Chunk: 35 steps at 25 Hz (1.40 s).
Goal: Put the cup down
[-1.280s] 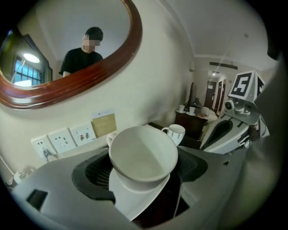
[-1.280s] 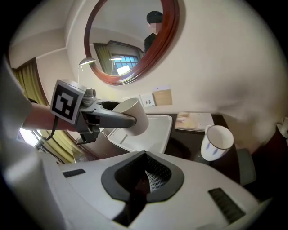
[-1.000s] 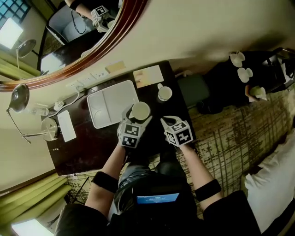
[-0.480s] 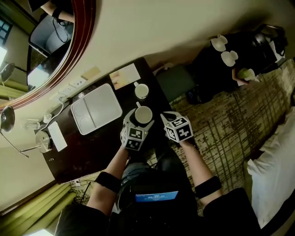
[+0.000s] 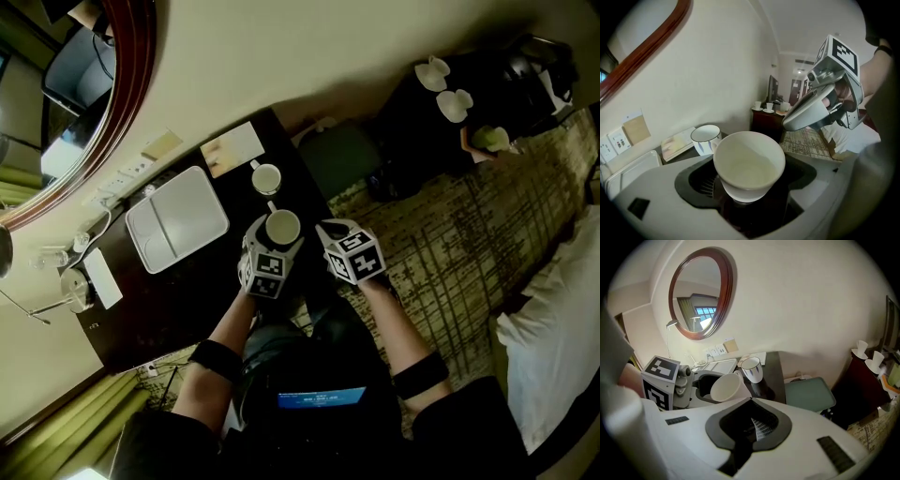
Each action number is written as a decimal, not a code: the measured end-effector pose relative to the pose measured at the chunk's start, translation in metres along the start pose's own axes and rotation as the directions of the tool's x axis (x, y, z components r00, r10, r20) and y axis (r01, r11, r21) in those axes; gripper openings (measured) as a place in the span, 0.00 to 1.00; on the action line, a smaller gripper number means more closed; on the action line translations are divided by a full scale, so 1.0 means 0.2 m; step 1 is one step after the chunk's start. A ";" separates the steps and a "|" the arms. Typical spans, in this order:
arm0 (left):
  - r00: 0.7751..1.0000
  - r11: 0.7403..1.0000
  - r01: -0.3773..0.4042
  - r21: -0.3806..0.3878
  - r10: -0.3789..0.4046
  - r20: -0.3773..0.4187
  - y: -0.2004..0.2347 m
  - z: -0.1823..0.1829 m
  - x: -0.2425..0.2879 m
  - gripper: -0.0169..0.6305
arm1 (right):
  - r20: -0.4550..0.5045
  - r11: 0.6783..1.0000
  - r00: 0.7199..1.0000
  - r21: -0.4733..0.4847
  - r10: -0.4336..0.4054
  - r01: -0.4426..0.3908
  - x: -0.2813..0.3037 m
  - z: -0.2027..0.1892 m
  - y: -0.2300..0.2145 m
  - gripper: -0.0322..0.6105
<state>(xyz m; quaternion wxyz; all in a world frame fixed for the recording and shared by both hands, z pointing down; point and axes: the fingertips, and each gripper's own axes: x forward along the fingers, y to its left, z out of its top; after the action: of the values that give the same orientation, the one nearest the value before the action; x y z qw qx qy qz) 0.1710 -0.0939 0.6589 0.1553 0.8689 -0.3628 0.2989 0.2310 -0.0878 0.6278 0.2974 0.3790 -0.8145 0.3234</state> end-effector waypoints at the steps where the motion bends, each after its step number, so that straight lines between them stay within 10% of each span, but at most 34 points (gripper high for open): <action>1: 1.000 1.000 -0.002 -0.002 0.002 -0.007 0.00 -0.01 0.01 0.67 | 0.000 1.000 1.000 -0.008 0.000 0.000 0.00 -0.01 -0.01 0.05; 35: 0.999 0.999 -0.001 0.034 0.003 -0.045 0.00 -0.09 0.08 0.76 | 0.021 1.000 1.000 -0.010 0.012 -0.012 -0.04 0.09 0.00 0.05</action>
<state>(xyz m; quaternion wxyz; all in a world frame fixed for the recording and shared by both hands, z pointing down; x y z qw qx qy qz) 0.1718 -0.0931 0.6827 0.1484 0.8640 -0.3550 0.3247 0.2306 -0.0974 0.6117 0.2888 0.3762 -0.8214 0.3170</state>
